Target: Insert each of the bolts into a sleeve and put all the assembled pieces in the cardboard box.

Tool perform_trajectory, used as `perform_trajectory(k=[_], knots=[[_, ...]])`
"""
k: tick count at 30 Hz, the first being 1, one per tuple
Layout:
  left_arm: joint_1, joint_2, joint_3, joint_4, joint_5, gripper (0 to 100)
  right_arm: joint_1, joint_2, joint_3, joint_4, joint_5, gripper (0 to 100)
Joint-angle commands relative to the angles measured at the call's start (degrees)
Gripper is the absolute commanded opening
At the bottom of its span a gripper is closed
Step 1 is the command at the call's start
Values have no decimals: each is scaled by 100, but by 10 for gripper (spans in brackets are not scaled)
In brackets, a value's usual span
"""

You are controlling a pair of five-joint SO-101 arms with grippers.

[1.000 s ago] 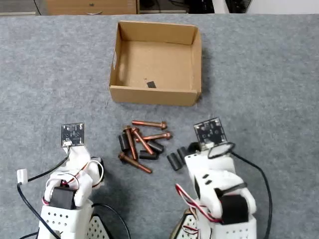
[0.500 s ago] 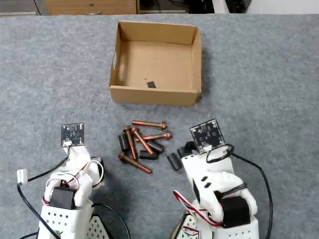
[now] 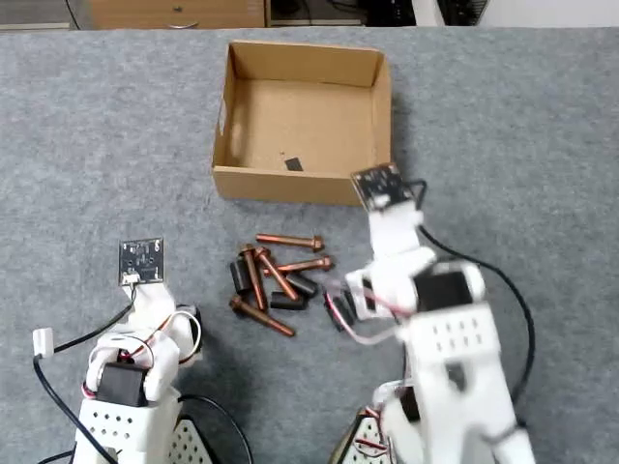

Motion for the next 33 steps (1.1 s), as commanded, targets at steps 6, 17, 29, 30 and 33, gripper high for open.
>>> perform_trajectory(k=[6, 17, 29, 30, 33], knots=[[97, -127, 62, 44, 26, 19, -66, 2422, -1086, 211, -18, 2], [97, -127, 62, 44, 26, 19, -585, 2923, -1191, -26, -18, 18], [97, -127, 62, 44, 26, 19, -611, 2949, -1059, -308, -9, 148], [97, -127, 62, 44, 26, 19, -611, 2949, -980, -448, -9, 136], [97, -127, 62, 44, 26, 19, -611, 2949, -708, -888, -9, 118]])
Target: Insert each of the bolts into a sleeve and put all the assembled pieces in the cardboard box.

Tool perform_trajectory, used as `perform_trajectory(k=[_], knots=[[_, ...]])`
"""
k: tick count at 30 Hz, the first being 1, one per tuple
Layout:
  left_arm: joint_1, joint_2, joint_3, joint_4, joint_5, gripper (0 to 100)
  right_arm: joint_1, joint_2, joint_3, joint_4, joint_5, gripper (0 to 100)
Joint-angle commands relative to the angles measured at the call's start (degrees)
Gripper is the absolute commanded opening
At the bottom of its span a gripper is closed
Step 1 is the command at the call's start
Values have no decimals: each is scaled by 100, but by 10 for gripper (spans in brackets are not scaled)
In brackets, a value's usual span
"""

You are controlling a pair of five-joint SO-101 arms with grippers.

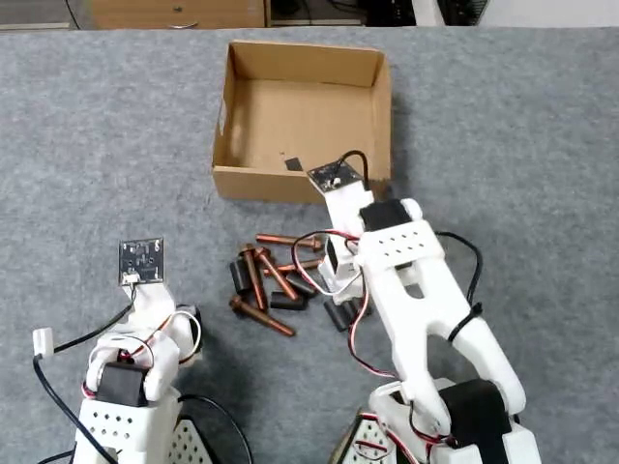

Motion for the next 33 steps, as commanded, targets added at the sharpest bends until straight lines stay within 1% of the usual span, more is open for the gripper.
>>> perform_trajectory(k=[1, 5, 14, 18, 23, 33], knots=[[97, -127, 62, 44, 26, 19, -57, 4, 207, -492, -9, 117], [97, -127, 62, 44, 26, 19, -48, 4, 505, -800, -9, 117], [97, -127, 62, 44, 26, 19, 22, 13, 743, -879, -9, 117], [97, -127, 62, 44, 26, 19, 295, 13, 1015, -1292, -9, 117], [97, -127, 62, 44, 26, 19, 356, 13, 1420, -1705, -9, 117], [97, -127, 62, 44, 26, 19, 338, 75, 1490, -1749, -18, 117]])
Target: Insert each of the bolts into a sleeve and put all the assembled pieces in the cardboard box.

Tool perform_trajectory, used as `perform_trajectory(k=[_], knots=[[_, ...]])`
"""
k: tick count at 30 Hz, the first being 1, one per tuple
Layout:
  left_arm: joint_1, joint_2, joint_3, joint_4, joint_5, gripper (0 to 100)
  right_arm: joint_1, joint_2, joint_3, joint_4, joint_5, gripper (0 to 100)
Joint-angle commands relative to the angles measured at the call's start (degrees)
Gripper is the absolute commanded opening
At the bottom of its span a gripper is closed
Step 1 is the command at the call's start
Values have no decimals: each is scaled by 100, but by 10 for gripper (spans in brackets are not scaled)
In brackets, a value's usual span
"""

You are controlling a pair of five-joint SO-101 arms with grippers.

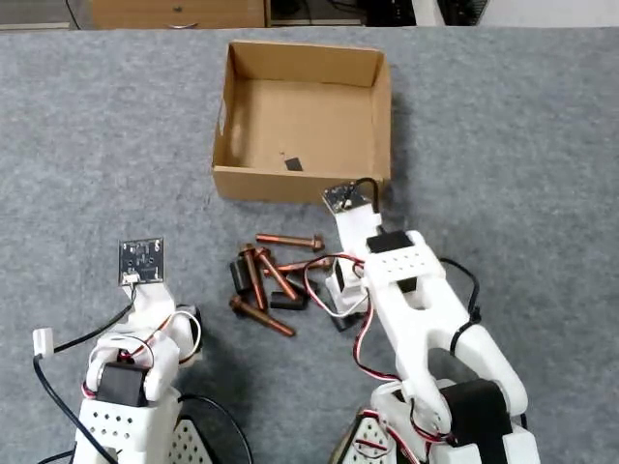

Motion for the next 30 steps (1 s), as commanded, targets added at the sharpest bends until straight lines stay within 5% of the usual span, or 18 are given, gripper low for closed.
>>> perform_trajectory(k=[1, 12, 15, 19, 30], knots=[[97, -127, 62, 44, 26, 19, 75, 154, 31, -62, -18, 117], [97, -127, 62, 44, 26, 19, 101, 2018, -769, -18, -53, 111], [97, -127, 62, 44, 26, 19, 101, 2316, -1015, 53, -158, 0], [97, -127, 62, 44, 26, 19, 101, 2404, -1332, 369, -202, 1], [97, -127, 62, 62, 26, 19, 119, 2141, -3196, 2585, -211, 1]])
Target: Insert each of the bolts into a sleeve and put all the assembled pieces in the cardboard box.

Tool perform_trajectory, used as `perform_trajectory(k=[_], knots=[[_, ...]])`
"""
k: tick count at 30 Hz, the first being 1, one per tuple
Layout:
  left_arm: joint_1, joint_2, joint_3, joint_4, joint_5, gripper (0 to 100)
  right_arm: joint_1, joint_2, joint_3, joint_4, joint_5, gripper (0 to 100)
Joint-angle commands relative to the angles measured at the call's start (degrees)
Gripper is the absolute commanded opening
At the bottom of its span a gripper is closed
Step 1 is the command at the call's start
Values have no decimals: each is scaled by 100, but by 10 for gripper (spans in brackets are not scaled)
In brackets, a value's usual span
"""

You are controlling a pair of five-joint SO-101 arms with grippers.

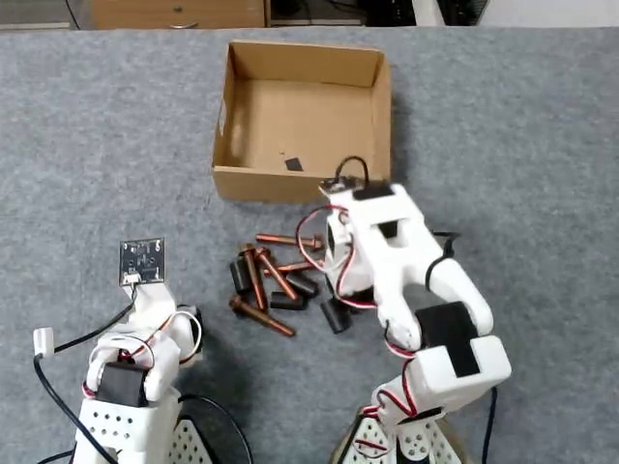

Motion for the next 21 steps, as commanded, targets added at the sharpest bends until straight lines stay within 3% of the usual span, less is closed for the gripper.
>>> perform_trajectory(k=[1, 12, 17, 21], knots=[[62, -127, 62, 105, 18, 19, 101, -391, -796, 870, -79, 1], [-220, -127, -1099, 642, 9, 19, 1270, -3547, -1534, 1257, -79, 1], [-308, -110, -1829, 114, -703, 18, 1666, -4769, -1499, 1310, -79, 1], [-290, 75, -1996, -360, -870, 18, 2167, -5552, -1314, 1275, -79, 1]])
